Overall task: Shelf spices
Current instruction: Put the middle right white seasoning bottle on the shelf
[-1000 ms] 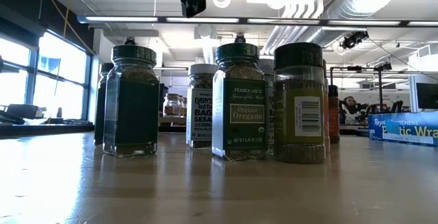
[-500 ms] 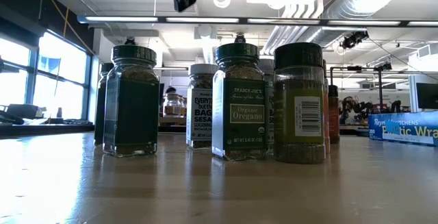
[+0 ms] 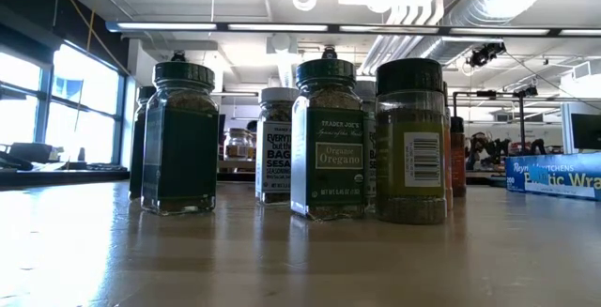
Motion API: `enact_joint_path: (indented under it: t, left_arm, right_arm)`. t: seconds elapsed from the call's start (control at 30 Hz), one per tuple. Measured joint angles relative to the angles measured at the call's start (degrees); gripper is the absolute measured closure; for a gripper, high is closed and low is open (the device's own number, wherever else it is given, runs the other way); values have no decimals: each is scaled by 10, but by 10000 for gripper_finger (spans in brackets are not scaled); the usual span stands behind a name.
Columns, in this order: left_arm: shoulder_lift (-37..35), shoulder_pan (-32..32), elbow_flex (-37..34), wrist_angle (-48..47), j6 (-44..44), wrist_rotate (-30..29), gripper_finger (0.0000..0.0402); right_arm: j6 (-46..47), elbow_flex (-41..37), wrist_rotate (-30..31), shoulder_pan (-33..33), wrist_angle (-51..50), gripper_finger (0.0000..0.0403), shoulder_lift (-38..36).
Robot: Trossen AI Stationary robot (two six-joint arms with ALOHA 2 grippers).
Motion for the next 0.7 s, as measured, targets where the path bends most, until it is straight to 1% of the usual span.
enact_joint_path:
  t: [0.07, 0.13, 0.2, 0.23, 0.4, 0.47, 0.7]
  left_arm:
    - [-13, 0, 0, 9, 0, -3, 214]
    - [-23, 0, 0, 9, 1, -12, 214]
    - [-30, 0, 0, 8, 5, -22, 214]
    - [-33, 0, 0, 10, 8, -28, 214]
    - [-39, 0, 0, 20, 10, -32, 214]
    - [-38, 0, 0, 19, 10, -32, 214]
    - [-36, 0, 0, 20, 20, -36, 214]
  right_arm:
    - [-7, -44, -5, -4, 119, 108, -5]
    - [-8, -83, -50, -11, 246, 107, -5]
    - [8, -110, -97, -21, 339, 107, -5]
    - [20, -121, -104, -26, 374, 107, -5]
    - [51, -156, -98, -41, 512, 107, 0]
    - [58, -158, -99, -44, 539, 107, 7]
    - [74, -159, -107, -45, 545, 107, 25]
